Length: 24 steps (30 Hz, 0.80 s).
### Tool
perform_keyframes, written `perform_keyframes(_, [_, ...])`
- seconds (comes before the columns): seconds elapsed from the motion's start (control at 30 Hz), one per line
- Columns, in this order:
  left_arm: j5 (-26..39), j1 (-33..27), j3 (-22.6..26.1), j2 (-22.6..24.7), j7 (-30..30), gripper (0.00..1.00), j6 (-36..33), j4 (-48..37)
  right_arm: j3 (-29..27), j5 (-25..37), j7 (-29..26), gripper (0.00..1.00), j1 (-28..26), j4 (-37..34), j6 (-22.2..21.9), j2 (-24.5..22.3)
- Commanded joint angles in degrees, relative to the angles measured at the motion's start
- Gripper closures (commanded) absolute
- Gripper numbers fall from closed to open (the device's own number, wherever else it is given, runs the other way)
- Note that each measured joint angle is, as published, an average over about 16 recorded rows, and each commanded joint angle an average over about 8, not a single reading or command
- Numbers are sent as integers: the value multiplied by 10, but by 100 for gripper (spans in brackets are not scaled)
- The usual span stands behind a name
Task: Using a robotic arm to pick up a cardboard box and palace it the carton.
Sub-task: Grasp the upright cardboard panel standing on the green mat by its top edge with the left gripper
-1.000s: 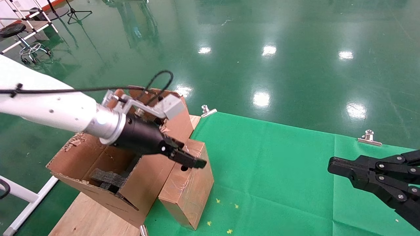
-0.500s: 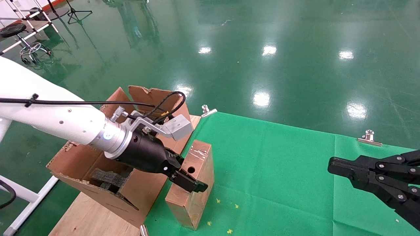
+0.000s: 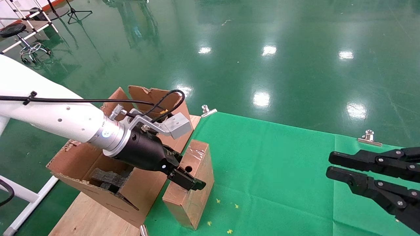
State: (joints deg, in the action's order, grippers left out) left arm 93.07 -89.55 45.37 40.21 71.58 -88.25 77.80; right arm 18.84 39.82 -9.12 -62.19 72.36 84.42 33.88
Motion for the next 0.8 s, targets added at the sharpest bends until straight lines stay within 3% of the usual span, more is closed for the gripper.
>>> perform_keyframes(0.03, [0,0,-1,0,1,100,0,0,0,0,0,0,0,0,0,0])
perform_keyframes(0.8, [-2,3,-4,0,4,100,2,0,0,0,0,0,0,0,0,0])
